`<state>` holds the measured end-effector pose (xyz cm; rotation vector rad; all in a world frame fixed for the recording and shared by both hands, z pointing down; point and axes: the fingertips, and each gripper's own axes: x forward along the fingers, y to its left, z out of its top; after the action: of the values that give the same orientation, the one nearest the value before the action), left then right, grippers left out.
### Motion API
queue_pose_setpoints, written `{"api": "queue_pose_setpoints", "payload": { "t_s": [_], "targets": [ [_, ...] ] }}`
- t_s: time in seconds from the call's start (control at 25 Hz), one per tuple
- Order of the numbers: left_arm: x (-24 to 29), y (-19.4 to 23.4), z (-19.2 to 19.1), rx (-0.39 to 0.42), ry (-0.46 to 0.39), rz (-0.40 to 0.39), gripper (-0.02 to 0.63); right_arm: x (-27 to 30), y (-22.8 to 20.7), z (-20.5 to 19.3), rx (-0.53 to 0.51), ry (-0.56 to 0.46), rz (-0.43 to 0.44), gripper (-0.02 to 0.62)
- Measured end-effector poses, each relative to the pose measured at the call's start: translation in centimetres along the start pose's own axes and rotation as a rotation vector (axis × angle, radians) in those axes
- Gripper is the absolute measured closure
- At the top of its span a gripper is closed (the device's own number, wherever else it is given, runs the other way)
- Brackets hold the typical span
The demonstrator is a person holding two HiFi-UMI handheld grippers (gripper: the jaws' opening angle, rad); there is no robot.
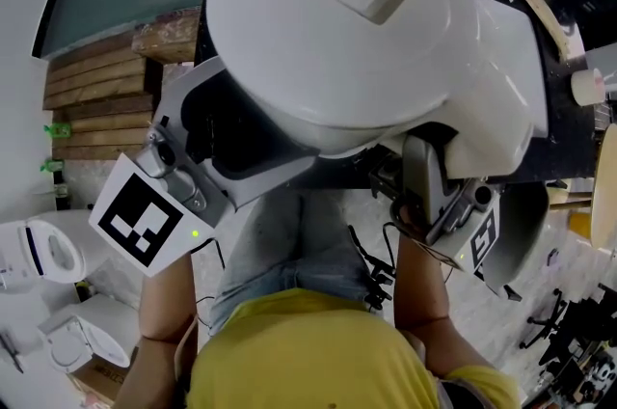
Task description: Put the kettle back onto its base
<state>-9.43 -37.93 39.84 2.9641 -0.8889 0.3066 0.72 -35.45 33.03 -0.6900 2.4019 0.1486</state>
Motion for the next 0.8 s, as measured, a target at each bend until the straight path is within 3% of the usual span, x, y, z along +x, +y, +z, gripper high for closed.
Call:
{"api": "queue_pose_setpoints", "payload": {
  "t_s": [0.8],
  "targets": [
    [0.2,-0.6,-1.0,0.000,-0.020,0.004,0.164,-1.2,0.3,-0.7,-0.017,0.049,0.002,0.512]
  ]
}}
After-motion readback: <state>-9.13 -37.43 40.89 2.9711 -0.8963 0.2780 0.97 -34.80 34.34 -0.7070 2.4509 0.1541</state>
